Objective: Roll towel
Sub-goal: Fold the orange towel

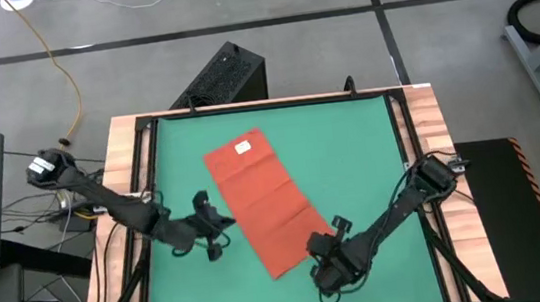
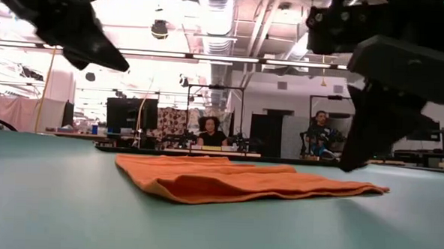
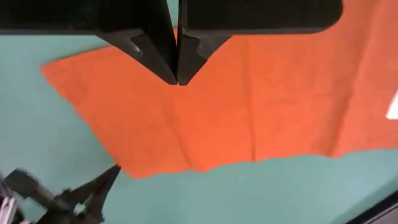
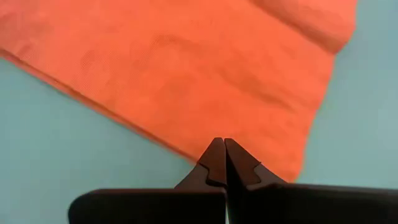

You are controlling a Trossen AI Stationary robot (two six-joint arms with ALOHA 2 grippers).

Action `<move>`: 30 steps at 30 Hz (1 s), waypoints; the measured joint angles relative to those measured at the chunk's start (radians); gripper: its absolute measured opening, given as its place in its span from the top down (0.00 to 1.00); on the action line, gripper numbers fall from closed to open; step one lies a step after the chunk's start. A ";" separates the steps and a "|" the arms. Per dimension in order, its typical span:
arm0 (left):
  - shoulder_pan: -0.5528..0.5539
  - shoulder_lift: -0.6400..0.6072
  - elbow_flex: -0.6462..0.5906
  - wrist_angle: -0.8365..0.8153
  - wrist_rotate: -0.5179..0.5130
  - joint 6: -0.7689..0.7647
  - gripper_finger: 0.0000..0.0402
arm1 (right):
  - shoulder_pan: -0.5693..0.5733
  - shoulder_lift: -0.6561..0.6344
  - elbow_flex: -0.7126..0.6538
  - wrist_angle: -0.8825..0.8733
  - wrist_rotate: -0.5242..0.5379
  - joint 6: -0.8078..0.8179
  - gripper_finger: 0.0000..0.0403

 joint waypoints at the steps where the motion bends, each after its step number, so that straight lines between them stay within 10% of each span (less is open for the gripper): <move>1: -0.026 0.014 -0.003 0.005 -0.021 -0.028 1.00 | 0.000 0.011 0.000 0.012 -0.014 0.007 0.98; 20: -0.200 0.179 -0.003 -0.003 0.006 -0.198 1.00 | -0.023 0.250 0.368 0.200 -0.117 -0.275 0.98; 25: -0.283 0.179 -0.003 0.000 0.013 -0.110 1.00 | 0.034 0.188 0.410 0.148 0.052 -0.373 0.96; 30: -0.443 0.184 -0.003 0.007 -0.231 -0.097 1.00 | 0.112 0.178 0.408 0.127 0.294 -0.448 0.97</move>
